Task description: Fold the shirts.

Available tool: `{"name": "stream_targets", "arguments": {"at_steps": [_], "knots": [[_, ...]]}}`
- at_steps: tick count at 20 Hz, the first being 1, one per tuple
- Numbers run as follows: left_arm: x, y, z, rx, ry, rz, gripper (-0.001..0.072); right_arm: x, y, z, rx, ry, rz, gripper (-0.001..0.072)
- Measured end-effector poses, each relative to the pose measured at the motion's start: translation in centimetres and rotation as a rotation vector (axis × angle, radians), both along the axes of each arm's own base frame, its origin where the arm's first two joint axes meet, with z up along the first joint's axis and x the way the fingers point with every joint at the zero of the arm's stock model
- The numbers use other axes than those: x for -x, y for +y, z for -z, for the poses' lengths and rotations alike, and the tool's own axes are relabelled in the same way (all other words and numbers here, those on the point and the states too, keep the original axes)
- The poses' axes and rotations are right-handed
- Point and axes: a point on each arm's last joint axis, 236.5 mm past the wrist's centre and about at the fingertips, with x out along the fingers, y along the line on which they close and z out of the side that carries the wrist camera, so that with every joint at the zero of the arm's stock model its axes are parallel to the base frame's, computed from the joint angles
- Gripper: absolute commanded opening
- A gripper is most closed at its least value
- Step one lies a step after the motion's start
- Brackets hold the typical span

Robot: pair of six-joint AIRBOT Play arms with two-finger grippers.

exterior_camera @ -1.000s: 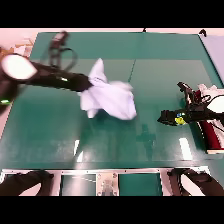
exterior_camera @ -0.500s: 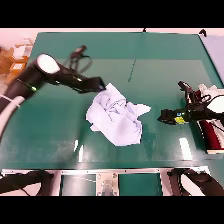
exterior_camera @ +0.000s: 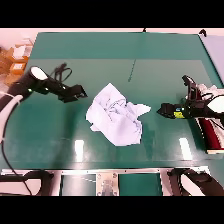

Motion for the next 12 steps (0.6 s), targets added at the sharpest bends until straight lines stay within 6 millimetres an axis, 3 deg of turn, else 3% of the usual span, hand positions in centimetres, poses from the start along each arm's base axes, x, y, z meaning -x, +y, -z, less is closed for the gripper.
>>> {"name": "stream_targets", "arguments": {"at_steps": [1,4,8,12], "knots": [[0.1,-0.5,1.1,0.011,0.015,0.007,0.0715,0.1,0.1,0.1,-0.006,0.006,0.007,0.0514],[-0.3,-1.2,2.9,0.026,0.012,0.008,0.0715,2.8,1.1,2.2,-0.055,0.123,0.002,0.0514],[-1.5,-1.4,3.1,0.032,-0.025,-0.003,0.0715,8.0,4.6,6.3,-0.173,0.306,-0.016,0.0514],[-2.4,-1.6,2.7,0.049,-0.051,-0.023,0.0715,10.0,8.0,9.3,-0.252,0.357,0.007,0.0513]]}}
